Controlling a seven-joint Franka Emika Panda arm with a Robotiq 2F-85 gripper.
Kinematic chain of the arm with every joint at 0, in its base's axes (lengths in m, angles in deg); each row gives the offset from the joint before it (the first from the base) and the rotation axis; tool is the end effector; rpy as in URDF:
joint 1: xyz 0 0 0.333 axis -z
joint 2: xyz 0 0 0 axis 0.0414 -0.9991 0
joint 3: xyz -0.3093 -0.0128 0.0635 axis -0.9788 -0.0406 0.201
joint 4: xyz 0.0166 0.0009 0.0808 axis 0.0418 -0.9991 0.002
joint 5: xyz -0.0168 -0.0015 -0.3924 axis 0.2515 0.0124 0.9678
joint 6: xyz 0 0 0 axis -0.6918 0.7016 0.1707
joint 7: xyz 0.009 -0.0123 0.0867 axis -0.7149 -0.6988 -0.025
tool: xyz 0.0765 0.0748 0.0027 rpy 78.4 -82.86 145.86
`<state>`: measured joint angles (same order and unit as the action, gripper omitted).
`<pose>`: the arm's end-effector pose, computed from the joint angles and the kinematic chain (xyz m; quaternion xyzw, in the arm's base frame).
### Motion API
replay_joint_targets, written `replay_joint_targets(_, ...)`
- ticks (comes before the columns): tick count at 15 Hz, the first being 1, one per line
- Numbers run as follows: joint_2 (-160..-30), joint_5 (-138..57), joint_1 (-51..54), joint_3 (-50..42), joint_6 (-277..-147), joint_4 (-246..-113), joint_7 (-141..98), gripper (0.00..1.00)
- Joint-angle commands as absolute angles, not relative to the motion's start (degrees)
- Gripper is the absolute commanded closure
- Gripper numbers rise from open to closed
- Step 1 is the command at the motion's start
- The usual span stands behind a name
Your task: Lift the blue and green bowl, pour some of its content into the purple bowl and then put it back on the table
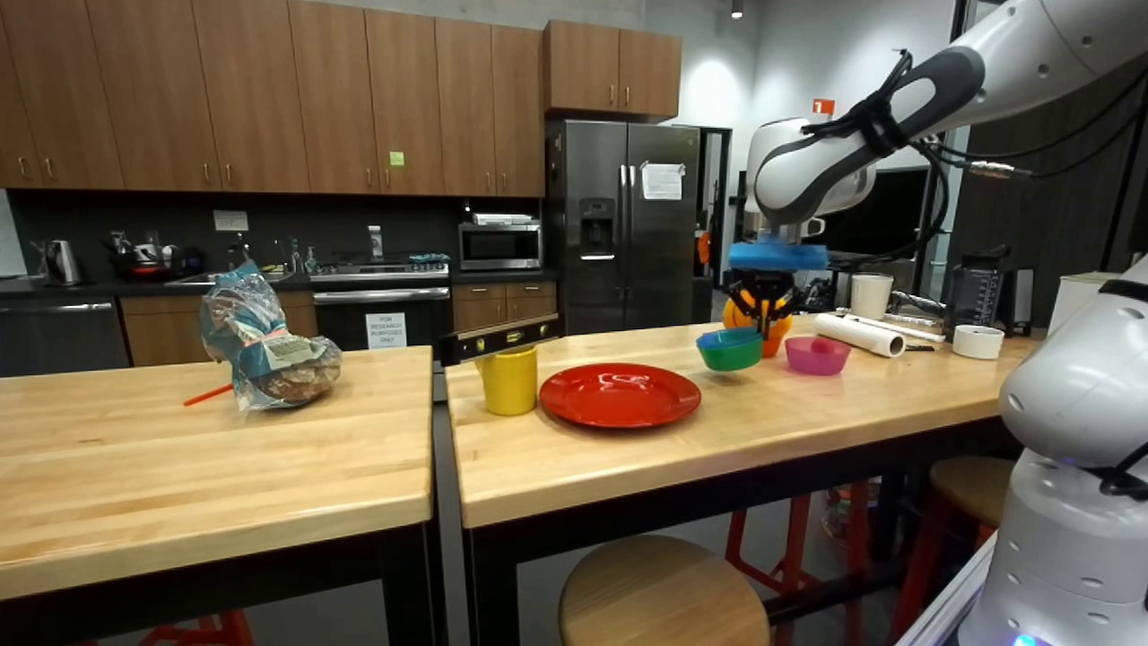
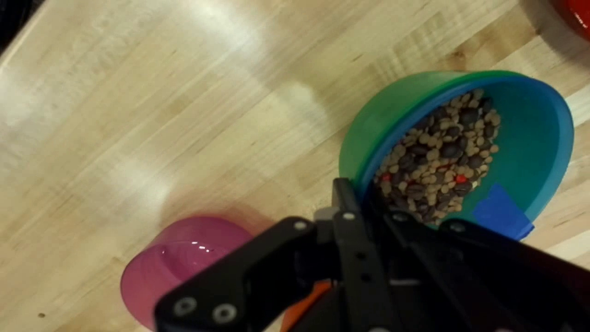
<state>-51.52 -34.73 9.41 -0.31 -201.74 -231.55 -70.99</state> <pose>0.4047 -0.0572 0.4507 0.8755 -0.4759 0.0756 0.0351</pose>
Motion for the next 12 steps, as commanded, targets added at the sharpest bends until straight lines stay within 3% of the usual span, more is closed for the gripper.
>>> replay_joint_targets(1,-44.18,-35.82,11.12,-2.71,-198.7,-233.19,-61.66,0.98)
replay_joint_targets(12,-39.06,-33.77,18.36,-6.09,-180.18,-225.92,-40.62,0.98)
